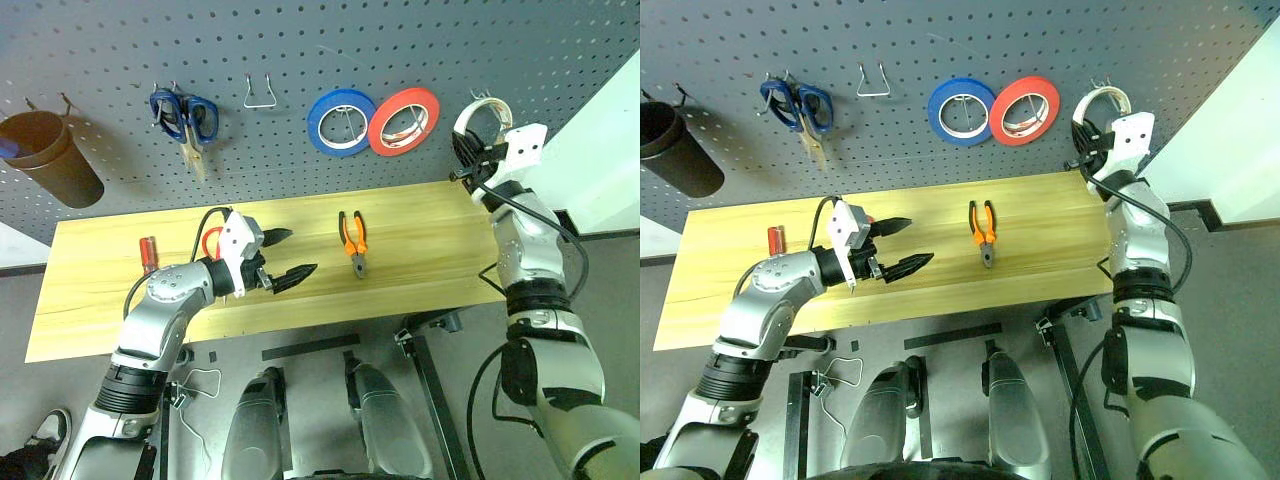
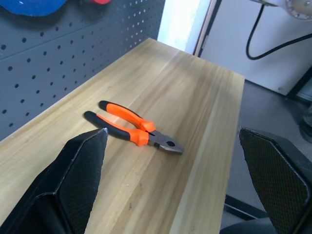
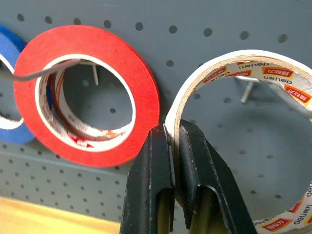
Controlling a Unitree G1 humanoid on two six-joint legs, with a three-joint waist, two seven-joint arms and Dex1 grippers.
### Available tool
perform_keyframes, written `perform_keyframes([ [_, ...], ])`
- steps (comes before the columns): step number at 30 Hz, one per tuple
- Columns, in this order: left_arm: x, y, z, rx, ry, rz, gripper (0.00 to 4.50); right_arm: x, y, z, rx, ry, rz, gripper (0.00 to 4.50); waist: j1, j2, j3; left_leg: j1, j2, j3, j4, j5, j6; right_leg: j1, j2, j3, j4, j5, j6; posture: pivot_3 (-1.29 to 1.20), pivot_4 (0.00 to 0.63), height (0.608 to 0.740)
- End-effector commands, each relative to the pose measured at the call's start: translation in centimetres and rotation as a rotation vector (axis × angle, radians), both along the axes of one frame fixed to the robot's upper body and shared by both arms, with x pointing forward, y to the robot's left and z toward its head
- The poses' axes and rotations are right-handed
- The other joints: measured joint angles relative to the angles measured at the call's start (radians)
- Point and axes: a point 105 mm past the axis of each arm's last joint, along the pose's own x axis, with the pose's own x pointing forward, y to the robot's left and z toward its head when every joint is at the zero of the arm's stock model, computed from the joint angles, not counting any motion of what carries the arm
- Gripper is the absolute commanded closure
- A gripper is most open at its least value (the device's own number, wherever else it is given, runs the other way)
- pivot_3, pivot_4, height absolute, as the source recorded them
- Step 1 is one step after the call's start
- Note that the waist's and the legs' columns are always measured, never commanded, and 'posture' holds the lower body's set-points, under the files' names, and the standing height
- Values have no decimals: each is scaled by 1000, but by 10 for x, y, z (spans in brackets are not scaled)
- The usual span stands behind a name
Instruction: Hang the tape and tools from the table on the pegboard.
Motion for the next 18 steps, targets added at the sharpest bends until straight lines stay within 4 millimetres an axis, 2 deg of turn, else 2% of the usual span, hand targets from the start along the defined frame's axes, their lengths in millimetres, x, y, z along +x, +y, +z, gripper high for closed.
perform_keyframes([
  [1,-5,-1,15,-24,-46,-5,0,5,4,-4,12,8,-4,4465,0,0,0,0,0,0,0,0,0,0,0,0,0,0,0,56,264,721],
  [6,-6,-4,15,-31,-45,-3,0,12,1,-1,46,21,-46,4465,0,0,0,0,0,0,0,0,0,0,0,0,1,0,0,54,263,721],
  [7,-6,-4,15,-33,-44,-4,0,12,-1,-1,48,22,-48,3883,1,0,0,0,0,0,0,0,0,0,0,0,1,0,0,54,263,721],
  [13,-7,-6,16,-38,-48,-10,0,14,-9,-4,28,39,-89,1870,3,0,0,-1,0,0,0,0,0,-1,0,0,0,0,0,49,260,721],
  [18,-6,-8,16,-39,-51,-13,0,12,-3,-11,-3,64,-58,102,2,0,0,0,0,0,0,0,0,-1,0,0,0,0,0,48,258,721],
])
